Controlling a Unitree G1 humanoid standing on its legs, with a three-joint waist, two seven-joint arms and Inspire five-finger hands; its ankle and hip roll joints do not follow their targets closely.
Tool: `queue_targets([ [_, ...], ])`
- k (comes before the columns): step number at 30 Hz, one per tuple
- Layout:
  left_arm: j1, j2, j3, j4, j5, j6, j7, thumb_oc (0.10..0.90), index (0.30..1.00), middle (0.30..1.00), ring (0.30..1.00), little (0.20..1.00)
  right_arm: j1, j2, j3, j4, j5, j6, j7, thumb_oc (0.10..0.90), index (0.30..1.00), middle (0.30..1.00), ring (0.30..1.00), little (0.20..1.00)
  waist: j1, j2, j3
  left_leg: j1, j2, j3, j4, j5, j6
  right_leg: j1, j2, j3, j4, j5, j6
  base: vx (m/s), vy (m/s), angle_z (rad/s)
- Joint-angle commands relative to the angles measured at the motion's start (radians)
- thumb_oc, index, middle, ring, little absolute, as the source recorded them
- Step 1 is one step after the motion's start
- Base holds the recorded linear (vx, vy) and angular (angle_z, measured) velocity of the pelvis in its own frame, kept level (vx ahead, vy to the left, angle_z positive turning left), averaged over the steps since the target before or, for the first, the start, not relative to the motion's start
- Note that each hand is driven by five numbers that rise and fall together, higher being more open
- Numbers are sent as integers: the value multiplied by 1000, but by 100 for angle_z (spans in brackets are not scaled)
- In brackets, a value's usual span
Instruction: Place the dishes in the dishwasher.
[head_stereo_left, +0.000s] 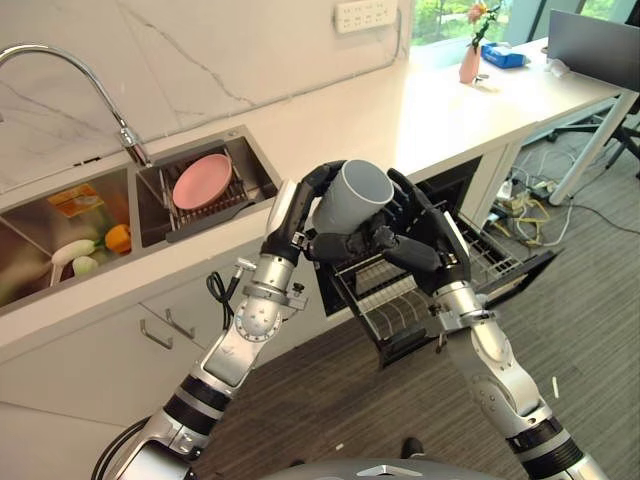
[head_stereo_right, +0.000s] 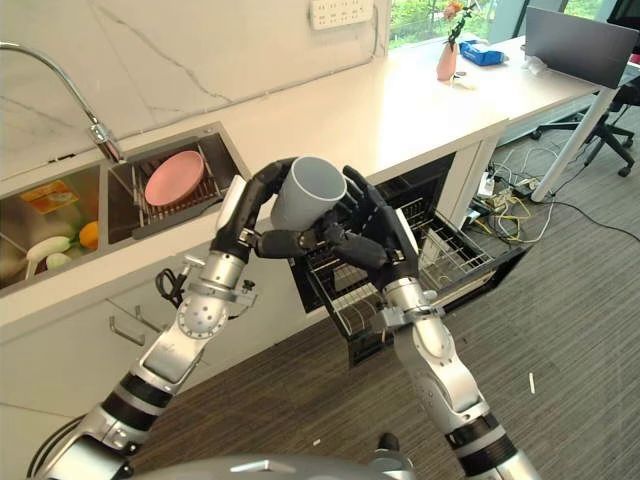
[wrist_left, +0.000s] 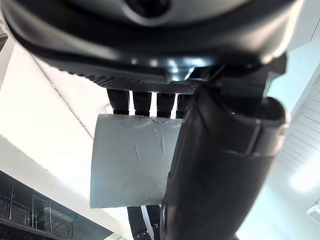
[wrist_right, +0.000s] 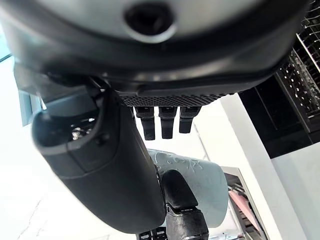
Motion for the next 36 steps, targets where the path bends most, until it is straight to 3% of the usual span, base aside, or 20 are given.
queue_targets([
  [1, -131, 9, -159, 11, 25, -86, -95, 400, 300, 300, 300, 300, -159, 92, 3, -170, 18, -86, 68, 800, 900, 900, 900, 900, 1, -86, -41, 30, 22, 31, 3, 3, -36, 94, -71, 22, 21, -108, 96, 0, 0, 0],
  [10, -55, -52, -107, 135, -100, -39, -60, 400, 300, 300, 300, 300, -151, 119, -1, -196, 67, -87, 66, 800, 900, 900, 900, 900, 1, -86, -43, 25, 21, 31, 3, 6, -35, 92, -70, 19, 21, -105, 95, 0, 0, 0],
  [20, -33, -61, -121, 157, -119, -37, -72, 400, 300, 300, 300, 300, -152, 153, -14, -176, 137, -104, 49, 800, 900, 900, 900, 900, 3, -81, -44, 24, 21, 27, 3, 5, -35, 91, -73, 16, 23, -103, 94, 0, 0, 0],
  [24, -32, -65, -129, 160, -138, -32, -77, 400, 300, 300, 300, 300, -146, 171, 0, -167, 203, -109, 53, 800, 900, 900, 900, 900, 5, -81, -44, 24, 22, 24, 3, 6, -35, 90, -73, 14, 24, -101, 93, 0, 0, 0],
  [30, -5, -102, -145, 180, -284, -18, -85, 400, 300, 300, 300, 300, -123, 252, 22, -152, 355, -142, 39, 800, 900, 900, 900, 900, 11, -78, -42, 21, 23, 19, 3, 9, -36, 92, -73, 8, 26, -101, 90, 0, 0, 0],
  [36, -2, -100, -149, 173, -299, -18, -96, 400, 300, 300, 300, 300, -107, 255, 32, -141, 376, -135, 48, 800, 900, 900, 900, 900, 15, -78, -44, 22, 22, 15, 3, 10, -37, 93, -71, 5, 26, -103, 89, 0, 0, 0],
])
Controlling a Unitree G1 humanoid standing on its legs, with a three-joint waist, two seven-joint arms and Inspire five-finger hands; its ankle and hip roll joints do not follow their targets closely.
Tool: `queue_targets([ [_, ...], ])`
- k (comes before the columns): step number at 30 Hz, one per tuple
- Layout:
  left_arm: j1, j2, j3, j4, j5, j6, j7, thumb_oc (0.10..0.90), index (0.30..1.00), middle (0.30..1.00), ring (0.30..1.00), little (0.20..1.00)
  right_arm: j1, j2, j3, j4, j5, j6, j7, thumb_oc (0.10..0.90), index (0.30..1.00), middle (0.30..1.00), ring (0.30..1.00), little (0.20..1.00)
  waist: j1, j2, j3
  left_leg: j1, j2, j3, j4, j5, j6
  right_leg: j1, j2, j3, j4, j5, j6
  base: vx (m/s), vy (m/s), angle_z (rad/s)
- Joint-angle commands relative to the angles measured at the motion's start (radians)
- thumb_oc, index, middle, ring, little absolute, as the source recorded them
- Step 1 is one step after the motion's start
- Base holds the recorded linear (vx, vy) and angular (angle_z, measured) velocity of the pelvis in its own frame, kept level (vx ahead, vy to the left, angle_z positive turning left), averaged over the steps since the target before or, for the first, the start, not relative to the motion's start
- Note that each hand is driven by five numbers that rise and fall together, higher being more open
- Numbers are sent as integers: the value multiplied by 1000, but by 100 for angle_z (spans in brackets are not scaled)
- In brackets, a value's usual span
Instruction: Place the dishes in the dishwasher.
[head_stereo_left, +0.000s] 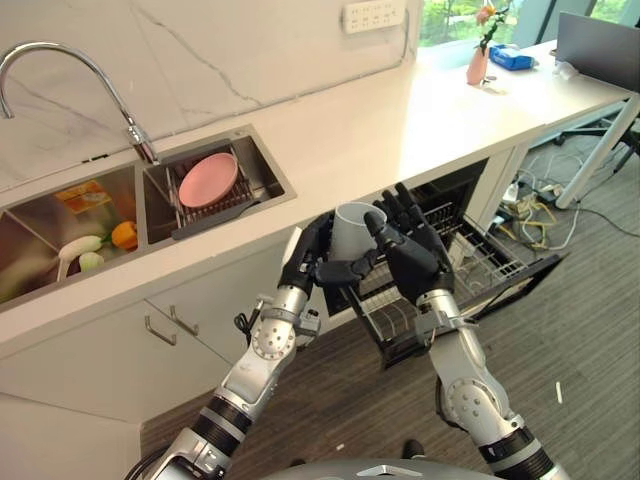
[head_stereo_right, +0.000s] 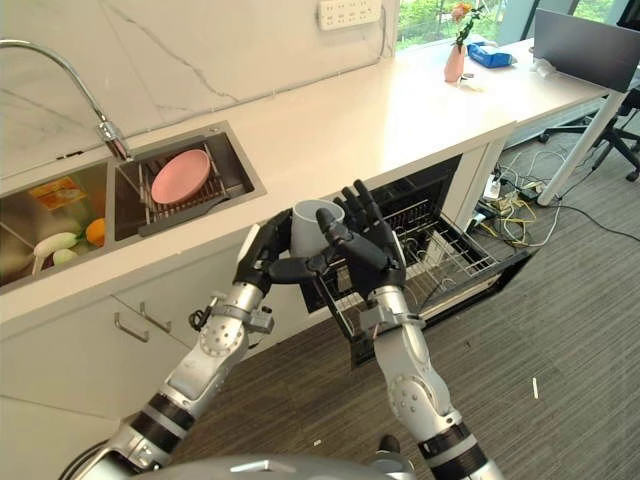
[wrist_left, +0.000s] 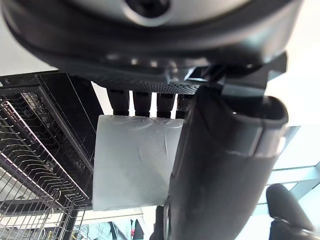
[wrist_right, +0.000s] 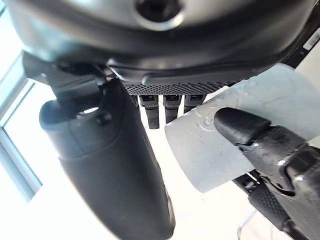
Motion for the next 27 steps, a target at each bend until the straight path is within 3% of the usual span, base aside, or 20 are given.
queue_targets([
  [1, -90, 29, -102, 18, 4, -39, -58, 400, 300, 300, 300, 300, -137, 96, 4, -148, 2, -106, 99, 800, 900, 900, 900, 900, -2, -78, -43, 22, 23, 21, 3, 9, -38, 89, -69, 11, 26, -103, 89, 0, 0, 0],
  [9, -91, 36, -96, 8, 6, -44, -64, 400, 300, 300, 300, 300, -133, 65, 15, -133, -29, -85, 115, 800, 900, 900, 900, 900, 2, -80, -43, 20, 24, 14, 3, 11, -40, 94, -68, 4, 25, -106, 87, 0, -1, 1],
  [11, -101, 59, -75, -20, 41, -55, -64, 400, 300, 300, 300, 300, -139, 0, -1, -129, -163, -51, 112, 800, 900, 900, 900, 900, 3, -83, -43, 18, 24, 11, 3, 11, -40, 95, -67, 1, 25, -106, 88, 2, -16, 7],
  [15, -127, 84, -51, -62, 74, -68, -51, 400, 300, 300, 300, 300, -145, -45, -23, -118, -283, -30, 97, 800, 900, 900, 900, 900, 4, -85, -42, 17, 24, 10, 3, 9, -40, 93, -67, 0, 24, -106, 90, 2, -5, 5],
  [27, -169, 116, -89, -114, 196, -54, -64, 400, 300, 300, 300, 300, -170, -71, 8, -70, -270, 18, 66, 800, 900, 900, 900, 900, 6, -92, -41, 16, 22, 5, 3, 7, -39, 97, -68, -2, 24, -107, 90, 2, 0, 1],
])
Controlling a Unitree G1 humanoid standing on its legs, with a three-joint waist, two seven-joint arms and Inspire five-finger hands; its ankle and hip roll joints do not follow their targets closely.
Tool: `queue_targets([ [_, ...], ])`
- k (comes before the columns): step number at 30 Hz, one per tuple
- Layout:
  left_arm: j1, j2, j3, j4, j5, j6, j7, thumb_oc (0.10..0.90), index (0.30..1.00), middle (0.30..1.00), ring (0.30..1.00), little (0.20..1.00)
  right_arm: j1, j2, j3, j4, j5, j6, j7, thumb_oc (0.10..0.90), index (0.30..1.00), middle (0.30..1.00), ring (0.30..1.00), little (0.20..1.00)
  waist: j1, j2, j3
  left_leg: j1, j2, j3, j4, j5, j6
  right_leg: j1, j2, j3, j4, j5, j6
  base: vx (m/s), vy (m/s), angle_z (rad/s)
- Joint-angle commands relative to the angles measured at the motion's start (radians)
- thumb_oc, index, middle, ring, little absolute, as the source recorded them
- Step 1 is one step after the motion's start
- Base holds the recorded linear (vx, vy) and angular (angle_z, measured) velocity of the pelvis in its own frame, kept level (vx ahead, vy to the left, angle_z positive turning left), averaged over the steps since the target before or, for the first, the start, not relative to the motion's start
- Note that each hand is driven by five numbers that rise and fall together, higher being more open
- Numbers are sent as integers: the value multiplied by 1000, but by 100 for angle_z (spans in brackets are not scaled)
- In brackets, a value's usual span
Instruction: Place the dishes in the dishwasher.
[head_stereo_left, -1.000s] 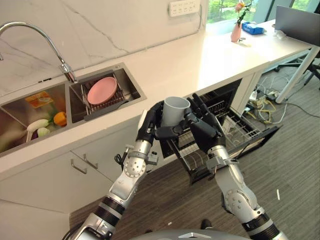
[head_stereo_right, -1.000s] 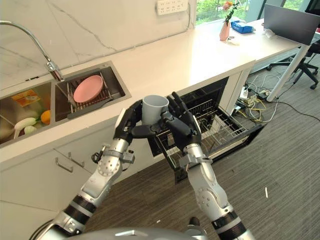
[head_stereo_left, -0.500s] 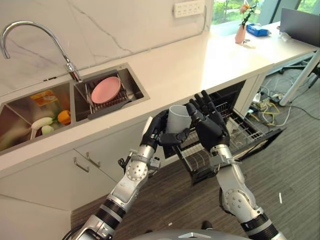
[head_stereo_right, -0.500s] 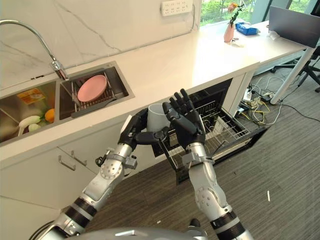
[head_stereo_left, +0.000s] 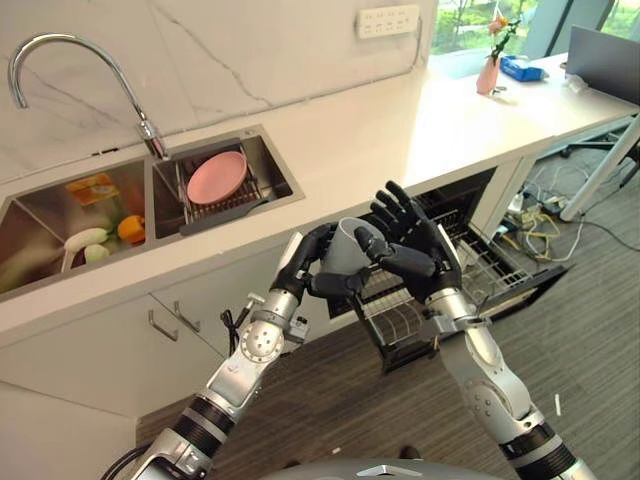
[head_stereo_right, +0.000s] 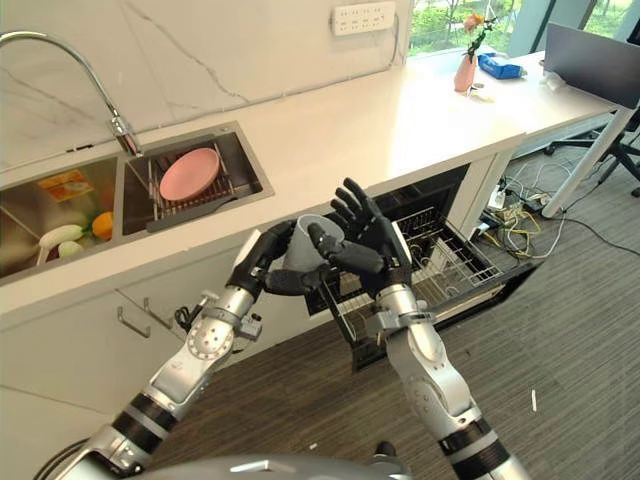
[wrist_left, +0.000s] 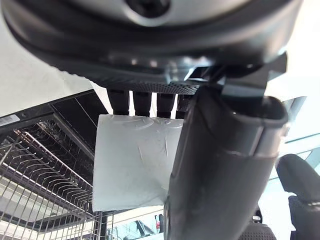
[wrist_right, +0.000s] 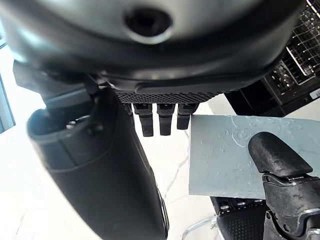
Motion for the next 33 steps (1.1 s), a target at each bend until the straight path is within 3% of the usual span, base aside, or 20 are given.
queue_targets([
  [1, -170, 6, -77, -95, 68, -85, -14, 400, 300, 300, 300, 300, -159, 55, 11, -70, -11, -40, 37, 800, 900, 900, 900, 900, -2, -67, -32, 17, 23, 26, 4, 7, -39, 83, -66, 21, 25, -99, 86, 0, 0, 0],
  [13, -195, 56, -58, -166, 175, -92, -17, 400, 300, 300, 300, 300, -131, 1, -32, -37, -14, -17, 26, 800, 900, 900, 900, 900, 3, -78, -33, 14, 20, 22, 4, 4, -40, 84, -69, 11, 25, -96, 89, 2, 1, 1],
  [28, -201, 116, -5, -208, 289, -115, -13, 400, 300, 300, 300, 300, -121, -72, -23, -65, -53, 22, 103, 800, 900, 900, 900, 900, 4, -85, -33, 12, 22, 22, 4, 4, -43, 82, -65, 11, 23, -96, 89, 0, 0, 0],
  [33, -197, 121, 15, -187, 312, -114, -7, 400, 300, 300, 300, 300, -124, -96, -5, -102, -119, 36, 136, 800, 900, 900, 900, 900, 1, -85, -32, 14, 23, 24, 4, 4, -43, 81, -65, 15, 24, -97, 88, 0, 0, 0],
])
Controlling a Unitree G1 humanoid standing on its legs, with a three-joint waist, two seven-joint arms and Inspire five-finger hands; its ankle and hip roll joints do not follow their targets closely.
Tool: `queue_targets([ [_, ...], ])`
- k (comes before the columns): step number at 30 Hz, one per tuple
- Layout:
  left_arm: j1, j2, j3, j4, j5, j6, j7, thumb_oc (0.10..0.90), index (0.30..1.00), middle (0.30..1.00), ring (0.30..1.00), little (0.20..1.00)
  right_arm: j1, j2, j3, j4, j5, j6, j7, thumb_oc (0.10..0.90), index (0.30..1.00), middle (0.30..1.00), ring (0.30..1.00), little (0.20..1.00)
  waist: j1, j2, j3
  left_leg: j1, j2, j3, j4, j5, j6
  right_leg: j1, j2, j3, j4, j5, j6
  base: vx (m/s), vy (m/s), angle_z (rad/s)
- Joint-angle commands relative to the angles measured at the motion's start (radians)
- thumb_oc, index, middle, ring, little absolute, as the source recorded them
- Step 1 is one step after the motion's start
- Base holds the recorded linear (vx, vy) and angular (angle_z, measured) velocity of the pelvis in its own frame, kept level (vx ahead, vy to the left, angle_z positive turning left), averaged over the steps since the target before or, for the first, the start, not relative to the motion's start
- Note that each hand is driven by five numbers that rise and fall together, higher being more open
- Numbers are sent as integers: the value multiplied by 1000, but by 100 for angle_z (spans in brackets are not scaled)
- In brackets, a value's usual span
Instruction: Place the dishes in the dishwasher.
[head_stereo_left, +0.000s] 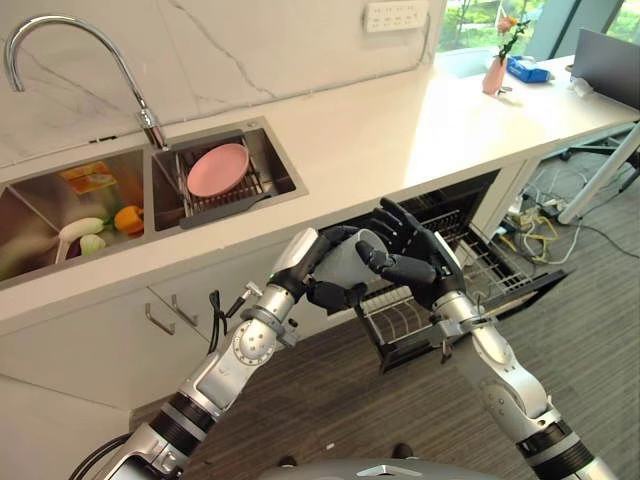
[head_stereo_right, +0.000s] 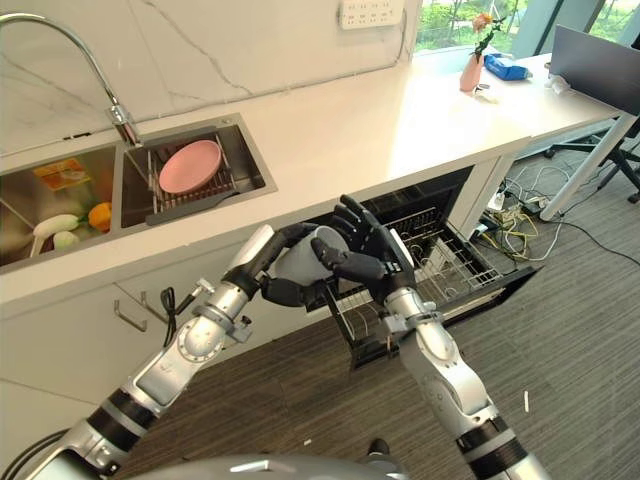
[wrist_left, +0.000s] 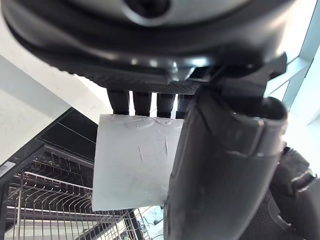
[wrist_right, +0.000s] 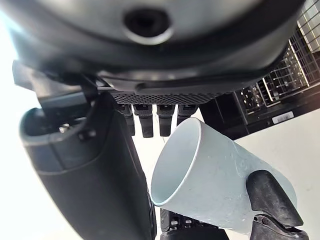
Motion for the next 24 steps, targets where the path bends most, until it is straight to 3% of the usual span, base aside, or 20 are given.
queue_targets([
  [1, -186, -6, 50, -84, 25, -128, 46, 400, 300, 300, 300, 300, -125, -4, 18, -130, -87, -40, 78, 800, 900, 900, 900, 900, -1, -54, -44, 22, 30, 36, 4, 5, -43, 81, -58, 27, 24, -93, 83, 0, 0, 0],
  [12, -202, -45, 78, -35, 4, -113, 99, 400, 300, 300, 300, 300, -137, 23, 47, -138, -203, -32, 72, 800, 900, 900, 900, 900, -6, -51, -44, 24, 34, 36, 4, 8, -43, 82, -55, 28, 26, -95, 80, 0, 0, 0],
  [24, -178, -46, 148, -70, -12, -121, 182, 400, 300, 300, 300, 300, -103, 59, -55, -151, -295, -91, -30, 800, 900, 900, 900, 900, -11, -47, -47, 31, 36, 38, 4, 7, -43, 86, -52, 32, 25, -96, 79, 0, 0, 0],
])
